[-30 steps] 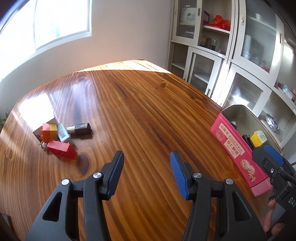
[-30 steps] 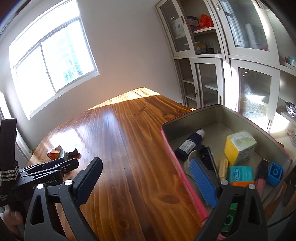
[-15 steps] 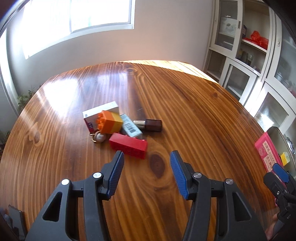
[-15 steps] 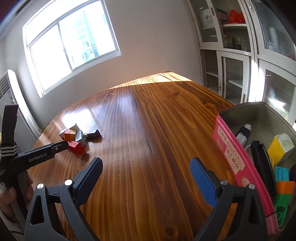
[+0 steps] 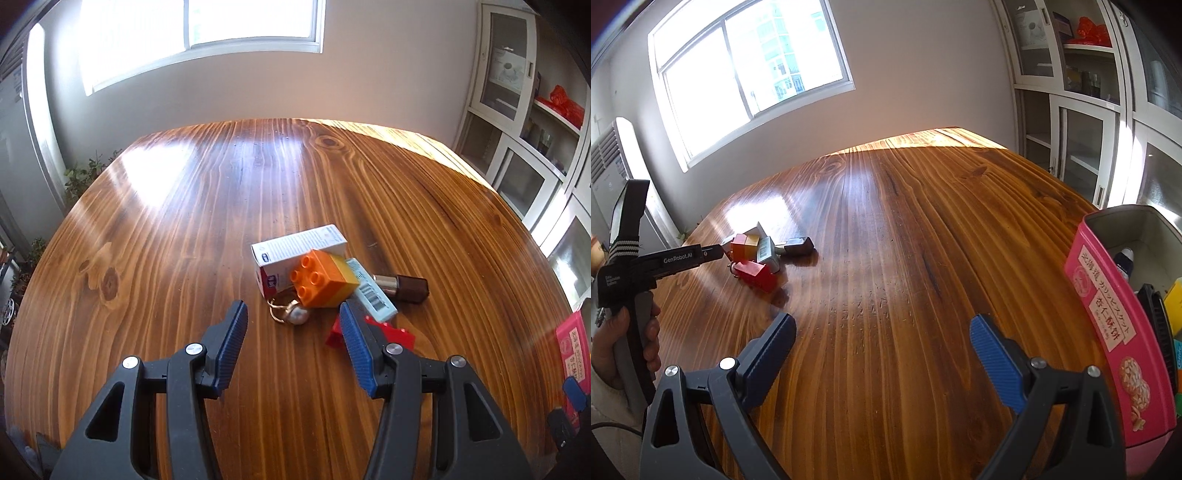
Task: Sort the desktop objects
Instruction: 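Withdraw both grippers from the pink tin to the table objects, then grasp the white box upright with the left gripper, then grasp the red toy block with the right gripper while left holds the white box, then carry the red block into the pink tin while left carries the white box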
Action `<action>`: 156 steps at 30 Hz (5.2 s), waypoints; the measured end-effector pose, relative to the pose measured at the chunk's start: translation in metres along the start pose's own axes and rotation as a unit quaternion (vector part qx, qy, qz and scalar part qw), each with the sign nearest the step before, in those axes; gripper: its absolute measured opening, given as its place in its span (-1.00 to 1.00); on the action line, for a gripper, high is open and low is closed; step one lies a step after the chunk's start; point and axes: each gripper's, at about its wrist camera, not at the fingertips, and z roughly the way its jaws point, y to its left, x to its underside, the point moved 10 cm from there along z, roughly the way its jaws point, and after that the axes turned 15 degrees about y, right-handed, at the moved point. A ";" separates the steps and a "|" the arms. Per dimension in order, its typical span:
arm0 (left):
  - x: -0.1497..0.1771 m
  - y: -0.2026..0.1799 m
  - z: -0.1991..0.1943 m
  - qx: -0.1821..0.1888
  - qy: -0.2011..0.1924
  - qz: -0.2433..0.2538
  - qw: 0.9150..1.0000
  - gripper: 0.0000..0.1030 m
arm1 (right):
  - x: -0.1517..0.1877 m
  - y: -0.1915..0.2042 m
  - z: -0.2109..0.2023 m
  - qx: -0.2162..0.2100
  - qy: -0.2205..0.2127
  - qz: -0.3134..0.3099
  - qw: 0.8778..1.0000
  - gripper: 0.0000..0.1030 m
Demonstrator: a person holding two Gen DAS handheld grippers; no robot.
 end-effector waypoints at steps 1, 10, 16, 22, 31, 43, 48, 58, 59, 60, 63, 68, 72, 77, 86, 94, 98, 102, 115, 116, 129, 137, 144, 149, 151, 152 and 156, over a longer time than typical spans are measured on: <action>-0.003 0.004 0.002 -0.004 0.000 -0.001 1.000 0.09 | 0.000 0.001 0.002 -0.001 0.002 -0.001 1.000 0.88; -0.025 0.037 0.025 -0.016 0.006 -0.017 1.000 0.09 | -0.002 0.003 0.015 -0.003 0.015 0.000 1.000 0.88; -0.036 0.019 0.036 0.005 -0.006 0.033 0.999 0.09 | -0.005 0.010 0.023 -0.005 0.023 -0.006 1.000 0.88; -0.049 -0.001 0.053 -0.015 -0.005 0.091 0.996 0.09 | -0.006 0.013 0.030 -0.003 0.029 -0.008 1.000 0.88; -0.061 -0.006 0.070 0.010 0.007 0.107 0.994 0.09 | -0.006 0.014 0.039 -0.001 0.040 -0.005 0.999 0.88; -0.048 -0.042 0.064 0.037 0.004 0.173 0.984 0.09 | -0.006 0.017 0.046 -0.003 0.049 -0.005 0.999 0.88; -0.053 -0.045 0.067 0.033 0.000 0.173 0.984 0.09 | -0.006 0.018 0.046 -0.004 0.047 -0.004 0.999 0.88; -0.069 -0.054 0.077 0.042 -0.004 0.167 0.985 0.09 | -0.007 0.023 0.047 -0.001 0.049 -0.008 0.999 0.88; -0.069 -0.056 0.079 0.043 -0.003 0.168 0.985 0.09 | -0.007 0.024 0.047 -0.001 0.049 -0.010 0.999 0.88; -0.069 -0.058 0.079 0.045 -0.004 0.168 0.985 0.09 | -0.008 0.026 0.047 0.000 0.048 -0.013 0.999 0.88; -0.070 -0.057 0.079 0.037 -0.014 0.162 0.986 0.07 | -0.011 0.033 0.047 0.000 0.047 -0.023 0.999 0.88; -0.068 -0.049 0.076 0.047 -0.013 0.139 0.989 -0.47 | -0.015 0.054 0.049 -0.029 0.049 -0.043 0.997 0.88; -0.072 -0.035 0.067 0.028 -0.023 0.119 0.992 -0.47 | -0.017 0.082 0.051 -0.061 0.049 -0.083 0.993 0.88; -0.080 -0.016 0.050 0.020 -0.043 0.091 0.995 -0.47 | -0.021 0.120 0.068 -0.101 0.071 -0.127 0.984 0.88; -0.090 0.011 0.045 0.008 -0.043 0.048 0.998 -0.47 | -0.038 0.166 0.092 -0.125 0.075 -0.191 0.971 0.64; -0.090 0.015 0.050 0.005 -0.031 0.033 0.999 -0.47 | -0.058 0.168 0.113 -0.127 0.078 -0.197 0.969 0.16; -0.091 0.017 0.048 0.006 -0.034 0.026 0.999 -0.47 | -0.065 0.174 0.122 -0.145 0.093 -0.198 0.965 -0.02; -0.091 0.018 0.046 0.008 -0.033 0.022 0.999 -0.47 | -0.063 0.177 0.130 -0.124 0.101 -0.216 0.963 -0.02; -0.089 0.017 0.042 0.009 -0.034 0.019 0.999 -0.47 | -0.054 0.179 0.143 -0.093 0.118 -0.225 0.963 -0.50; -0.089 0.017 0.042 0.009 -0.034 0.018 0.999 -0.47 | -0.053 0.177 0.141 -0.096 0.118 -0.223 0.963 -0.50; -0.088 -0.003 0.024 0.026 -0.049 0.036 0.998 -0.47 | -0.042 0.121 0.081 -0.107 0.074 -0.131 0.983 -0.50; -0.078 -0.038 0.009 0.042 -0.060 0.074 0.995 -0.47 | -0.016 0.078 0.047 -0.078 0.056 -0.072 0.993 -0.50; -0.064 -0.075 -0.014 0.070 -0.072 0.107 0.989 -0.47 | 0.005 0.035 0.021 -0.065 0.054 -0.027 0.996 -0.50; -0.046 -0.102 -0.035 0.088 -0.081 0.131 0.984 -0.47 | 0.011 0.006 -0.004 -0.051 0.031 0.002 0.998 -0.50; -0.036 -0.118 -0.040 0.096 -0.081 0.145 0.981 -0.47 | 0.012 -0.007 -0.013 -0.046 0.020 0.016 0.999 -0.50; -0.032 -0.125 -0.043 0.099 -0.081 0.150 0.980 -0.47 | 0.012 -0.015 -0.018 -0.042 0.015 0.024 0.999 -0.50; -0.014 -0.154 -0.052 0.111 -0.080 0.175 0.975 -0.47 | 0.016 -0.046 -0.041 -0.025 -0.008 0.055 0.998 -0.50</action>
